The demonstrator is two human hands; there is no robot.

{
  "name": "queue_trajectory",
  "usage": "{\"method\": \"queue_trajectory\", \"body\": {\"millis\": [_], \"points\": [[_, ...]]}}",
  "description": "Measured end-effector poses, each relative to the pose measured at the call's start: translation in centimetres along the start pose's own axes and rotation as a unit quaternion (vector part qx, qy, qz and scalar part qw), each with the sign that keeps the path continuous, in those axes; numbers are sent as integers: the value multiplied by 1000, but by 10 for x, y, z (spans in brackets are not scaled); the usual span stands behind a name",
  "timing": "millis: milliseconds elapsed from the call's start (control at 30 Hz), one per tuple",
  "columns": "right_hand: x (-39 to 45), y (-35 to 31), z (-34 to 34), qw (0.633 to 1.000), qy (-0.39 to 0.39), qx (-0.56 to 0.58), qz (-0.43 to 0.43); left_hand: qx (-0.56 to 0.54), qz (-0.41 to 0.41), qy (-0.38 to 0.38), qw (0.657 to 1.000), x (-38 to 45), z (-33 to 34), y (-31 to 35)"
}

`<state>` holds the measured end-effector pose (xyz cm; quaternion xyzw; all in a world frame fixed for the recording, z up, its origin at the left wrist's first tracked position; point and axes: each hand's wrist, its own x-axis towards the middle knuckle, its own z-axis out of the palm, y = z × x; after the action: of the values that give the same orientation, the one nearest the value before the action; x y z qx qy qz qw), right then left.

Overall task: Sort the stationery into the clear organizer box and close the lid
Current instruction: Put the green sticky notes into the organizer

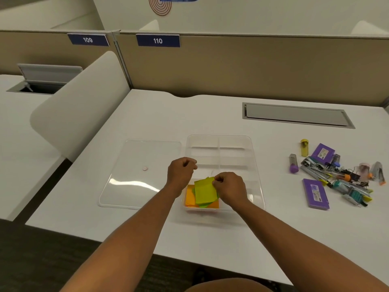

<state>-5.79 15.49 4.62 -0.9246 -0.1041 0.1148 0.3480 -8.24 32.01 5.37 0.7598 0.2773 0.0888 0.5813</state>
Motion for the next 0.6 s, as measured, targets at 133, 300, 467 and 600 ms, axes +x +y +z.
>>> {"method": "queue_trajectory", "body": {"millis": [133,300,467,600], "points": [[-3,0,6,999,-2,-40,-2,3,-3,5,1000,-6,5,-1],[-11,8,5,960,8,-246,-130,15,-7,8,1000,-10,12,-2],[-7,13,-2,953,20,-240,-184,38,10,14,999,-11,21,2],[-3,22,-16,964,28,-196,-176,55,24,18,998,-13,33,5]]}}
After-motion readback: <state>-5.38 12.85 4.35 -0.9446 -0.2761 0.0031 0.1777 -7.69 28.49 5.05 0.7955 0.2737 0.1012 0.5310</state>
